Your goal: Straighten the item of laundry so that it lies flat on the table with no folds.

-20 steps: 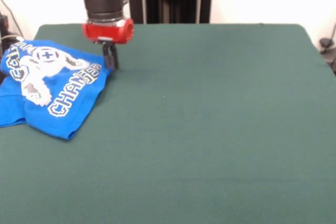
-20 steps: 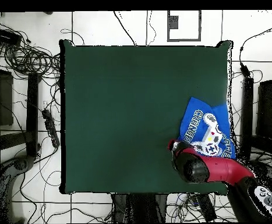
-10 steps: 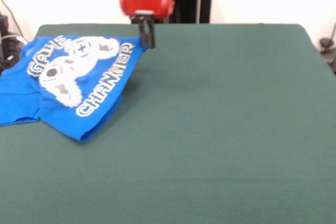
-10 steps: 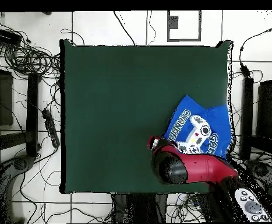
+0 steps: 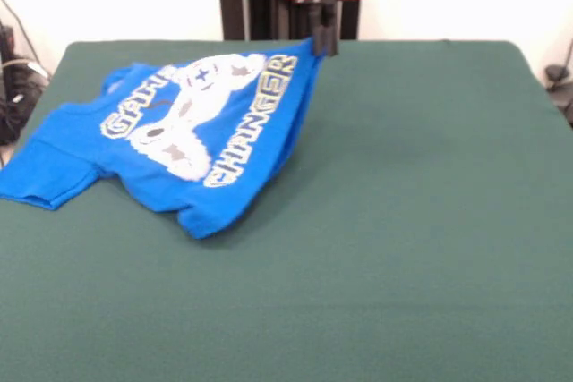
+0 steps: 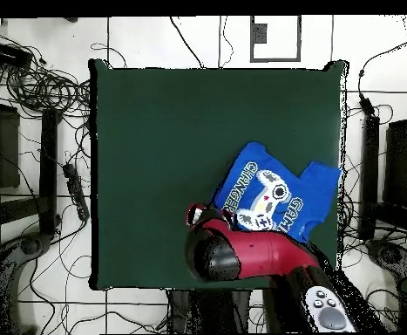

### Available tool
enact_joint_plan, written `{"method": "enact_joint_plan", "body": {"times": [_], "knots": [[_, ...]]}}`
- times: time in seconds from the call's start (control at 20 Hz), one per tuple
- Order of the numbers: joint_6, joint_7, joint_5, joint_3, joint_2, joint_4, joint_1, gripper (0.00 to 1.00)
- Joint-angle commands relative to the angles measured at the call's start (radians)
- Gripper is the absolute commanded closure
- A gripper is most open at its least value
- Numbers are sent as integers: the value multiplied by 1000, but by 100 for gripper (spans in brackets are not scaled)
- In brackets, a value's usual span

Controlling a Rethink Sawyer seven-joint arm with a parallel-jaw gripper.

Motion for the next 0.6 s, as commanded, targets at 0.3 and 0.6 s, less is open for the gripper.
{"method": "enact_joint_plan", "body": {"times": [0.3,0.6], "knots": [[-115,273,154,-67,55,121,195,100],[-202,290,211,-161,118,100,315,100]]}}
